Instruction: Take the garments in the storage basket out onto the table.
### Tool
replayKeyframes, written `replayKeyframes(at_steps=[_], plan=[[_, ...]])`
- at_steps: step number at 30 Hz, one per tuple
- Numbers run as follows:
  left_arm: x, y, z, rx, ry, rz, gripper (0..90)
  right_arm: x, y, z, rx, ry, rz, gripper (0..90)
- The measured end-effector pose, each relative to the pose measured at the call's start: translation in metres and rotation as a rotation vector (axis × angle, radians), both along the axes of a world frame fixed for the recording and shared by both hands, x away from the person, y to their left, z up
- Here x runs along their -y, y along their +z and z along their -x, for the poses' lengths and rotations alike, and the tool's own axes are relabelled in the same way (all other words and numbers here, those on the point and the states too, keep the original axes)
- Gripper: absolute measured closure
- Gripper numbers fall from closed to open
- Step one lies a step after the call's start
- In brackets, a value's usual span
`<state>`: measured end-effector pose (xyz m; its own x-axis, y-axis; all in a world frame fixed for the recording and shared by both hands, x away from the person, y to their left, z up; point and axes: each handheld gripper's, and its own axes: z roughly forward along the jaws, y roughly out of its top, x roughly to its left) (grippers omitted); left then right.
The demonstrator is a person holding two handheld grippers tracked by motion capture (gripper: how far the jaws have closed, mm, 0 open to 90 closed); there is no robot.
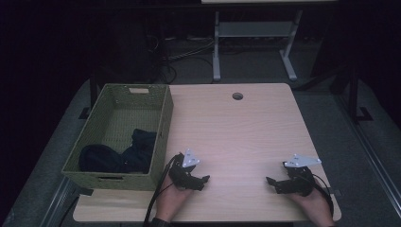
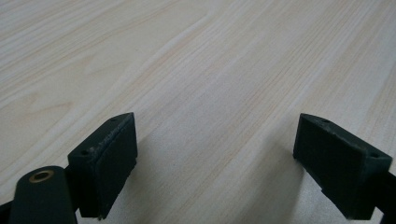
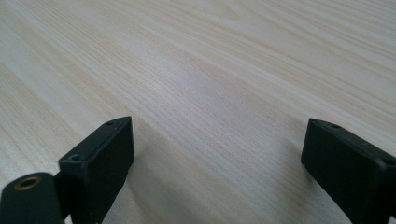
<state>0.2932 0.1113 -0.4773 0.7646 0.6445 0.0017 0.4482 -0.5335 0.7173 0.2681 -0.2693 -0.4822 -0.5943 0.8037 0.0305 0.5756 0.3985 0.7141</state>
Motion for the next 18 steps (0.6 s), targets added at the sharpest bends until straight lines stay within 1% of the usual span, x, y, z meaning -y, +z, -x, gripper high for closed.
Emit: replayKeyframes(at_steps=[9, 13, 15, 18], plan=[[0.0000, 0.0000, 0.0000, -0.001, 0.001, 0.003, 13.3, 0.0023, 0.0001, 0.0029, -0.003, -0.003, -0.001, 9.2], [-0.0006, 0.0003, 0.0012, -0.001, -0.010, 0.000, 13.4, 0.0023, 0.0001, 0.0029, -0.003, -0.002, -0.001, 9.2], [-0.0002, 0.0019, 0.0016, -0.013, -0.019, -0.013, 13.5, 0.0027, 0.0001, 0.0030, -0.003, 0.000, -0.002, 9.2], [0.0006, 0.0053, 0.0009, -0.033, -0.036, -0.046, 13.6, 0.0027, 0.0001, 0.0030, -0.003, 0.000, -0.002, 9.2]])
